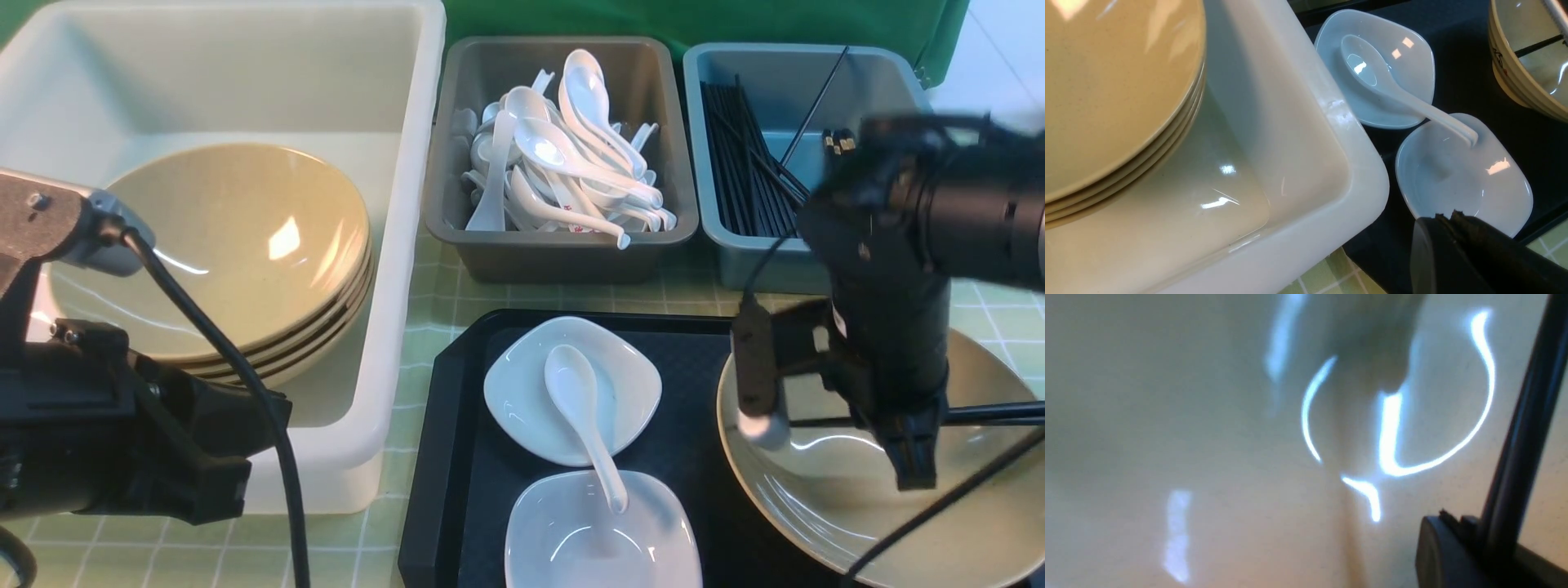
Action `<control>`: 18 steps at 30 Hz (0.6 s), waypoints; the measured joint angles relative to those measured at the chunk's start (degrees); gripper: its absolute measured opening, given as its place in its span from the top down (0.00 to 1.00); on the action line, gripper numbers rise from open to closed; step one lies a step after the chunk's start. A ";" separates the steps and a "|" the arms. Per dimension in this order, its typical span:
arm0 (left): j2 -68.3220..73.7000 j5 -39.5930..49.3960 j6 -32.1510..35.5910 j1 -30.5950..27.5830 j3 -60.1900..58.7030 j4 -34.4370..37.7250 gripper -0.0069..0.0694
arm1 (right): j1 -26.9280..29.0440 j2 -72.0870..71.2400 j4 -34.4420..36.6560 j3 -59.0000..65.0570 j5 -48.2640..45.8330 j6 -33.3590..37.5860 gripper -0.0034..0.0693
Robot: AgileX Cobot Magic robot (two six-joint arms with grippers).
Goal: On green table put chopsticks spoon bowls plates into blue grey white boxes.
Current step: 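Move the grippers toward the tableware on the black tray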
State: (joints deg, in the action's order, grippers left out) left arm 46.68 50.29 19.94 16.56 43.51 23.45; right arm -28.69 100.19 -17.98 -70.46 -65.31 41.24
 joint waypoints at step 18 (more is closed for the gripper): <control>0.00 -0.68 -0.05 0.00 0.00 2.75 0.91 | 23.21 1.44 37.23 -8.38 -1.65 -7.15 0.90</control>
State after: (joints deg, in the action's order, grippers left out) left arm 46.68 49.61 19.89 16.56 43.51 26.20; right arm -5.48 101.63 19.26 -78.84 -66.96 34.09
